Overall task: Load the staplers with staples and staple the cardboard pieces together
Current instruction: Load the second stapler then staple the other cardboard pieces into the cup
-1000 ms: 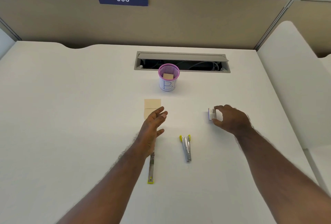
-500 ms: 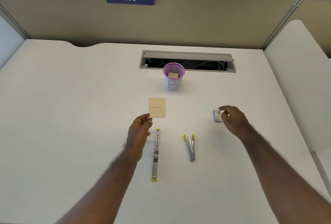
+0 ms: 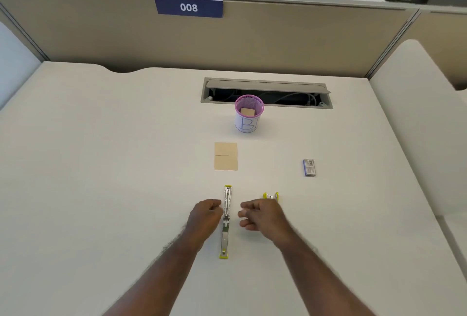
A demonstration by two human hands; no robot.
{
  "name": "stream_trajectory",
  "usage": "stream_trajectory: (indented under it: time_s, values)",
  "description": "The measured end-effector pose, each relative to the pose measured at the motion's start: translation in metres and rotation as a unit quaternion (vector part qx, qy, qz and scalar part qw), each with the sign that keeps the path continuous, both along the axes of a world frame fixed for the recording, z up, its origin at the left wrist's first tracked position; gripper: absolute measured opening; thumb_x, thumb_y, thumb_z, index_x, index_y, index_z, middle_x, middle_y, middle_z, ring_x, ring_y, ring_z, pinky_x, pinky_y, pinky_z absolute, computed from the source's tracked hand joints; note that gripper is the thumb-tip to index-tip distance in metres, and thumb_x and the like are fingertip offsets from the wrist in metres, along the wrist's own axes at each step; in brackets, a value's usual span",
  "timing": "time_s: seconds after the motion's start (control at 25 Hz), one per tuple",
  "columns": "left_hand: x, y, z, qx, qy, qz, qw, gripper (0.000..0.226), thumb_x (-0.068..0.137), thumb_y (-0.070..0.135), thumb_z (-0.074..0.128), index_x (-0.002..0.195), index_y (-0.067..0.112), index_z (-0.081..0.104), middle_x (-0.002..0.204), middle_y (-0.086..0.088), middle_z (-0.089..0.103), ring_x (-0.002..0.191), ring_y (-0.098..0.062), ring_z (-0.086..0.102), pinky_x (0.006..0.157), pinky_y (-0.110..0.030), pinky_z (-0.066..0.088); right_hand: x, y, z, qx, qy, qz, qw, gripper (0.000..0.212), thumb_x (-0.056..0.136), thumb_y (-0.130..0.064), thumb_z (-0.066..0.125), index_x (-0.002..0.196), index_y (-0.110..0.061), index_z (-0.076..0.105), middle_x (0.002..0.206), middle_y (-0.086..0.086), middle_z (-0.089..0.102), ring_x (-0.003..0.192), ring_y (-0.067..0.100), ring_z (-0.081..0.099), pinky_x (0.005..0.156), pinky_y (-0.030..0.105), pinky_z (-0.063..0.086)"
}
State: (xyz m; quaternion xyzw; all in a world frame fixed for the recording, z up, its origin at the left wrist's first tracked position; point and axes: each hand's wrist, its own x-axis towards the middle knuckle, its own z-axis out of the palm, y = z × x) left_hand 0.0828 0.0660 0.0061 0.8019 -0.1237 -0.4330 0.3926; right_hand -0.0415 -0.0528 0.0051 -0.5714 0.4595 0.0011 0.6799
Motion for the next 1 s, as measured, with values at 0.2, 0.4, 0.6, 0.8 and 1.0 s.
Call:
stream_trajectory:
  time_s: [0.2,0.4,0.6,0.8,1.0]
  values:
    - [0.001,0.0,0.005,0.005,0.045,0.022,0.999,0.019,0.084,0.0,0.045,0.077,0.018,0.049,0.079,-0.009,0.038,0.074,-0.021,0.036,0.067,-0.034,0.031,0.021,0.028,-0.025,-0.043,0.035,-0.068,0.996,0.017,0.085,-0.006,0.062,0.074,-0.015,0.071,0.076,0.006,0.072,0.06,0.017,0.064,0.072,0.04,0.059]
    - [-0.003,0.0,-0.007,-0.01,0.074,0.02,0.997,0.019,0.088,0.001,0.049,0.084,-0.006,0.066,0.08,-0.013,0.056,0.073,-0.021,0.05,0.071,-0.042,0.051,0.026,0.032,-0.028,-0.05,0.017,-0.044,0.998,0.03,0.083,-0.01,0.065,0.066,-0.033,0.077,0.073,0.003,0.075,0.07,0.016,0.071,0.081,0.04,0.061]
    - [-0.007,0.002,-0.009,-0.03,0.054,0.055,0.997,0.016,0.091,0.008,0.057,0.091,0.003,0.072,0.089,-0.017,0.07,0.082,-0.029,0.067,0.086,-0.051,0.056,0.022,0.036,-0.024,-0.063,0.009,-0.037,0.997,0.025,0.085,-0.011,0.065,0.07,-0.027,0.078,0.079,0.003,0.078,0.081,0.02,0.076,0.083,0.041,0.061]
    - [0.001,0.008,-0.006,-0.075,0.146,0.057,0.985,0.014,0.092,0.004,0.06,0.101,-0.003,0.069,0.1,-0.023,0.072,0.084,-0.03,0.072,0.08,-0.038,0.06,0.019,0.038,-0.013,-0.056,-0.017,-0.057,0.997,0.016,0.087,-0.008,0.068,0.08,-0.021,0.074,0.086,0.008,0.077,0.078,0.016,0.075,0.079,0.034,0.061]
    - [0.02,0.016,0.001,-0.141,0.252,0.025,0.957,0.021,0.096,0.013,0.059,0.113,0.002,0.065,0.111,-0.014,0.073,0.089,-0.02,0.068,0.077,-0.028,0.055,0.019,0.028,0.009,0.0,-0.05,-0.097,0.994,0.018,0.086,-0.006,0.071,0.1,-0.008,0.06,0.081,0.012,0.076,0.066,0.017,0.074,0.06,0.023,0.056]
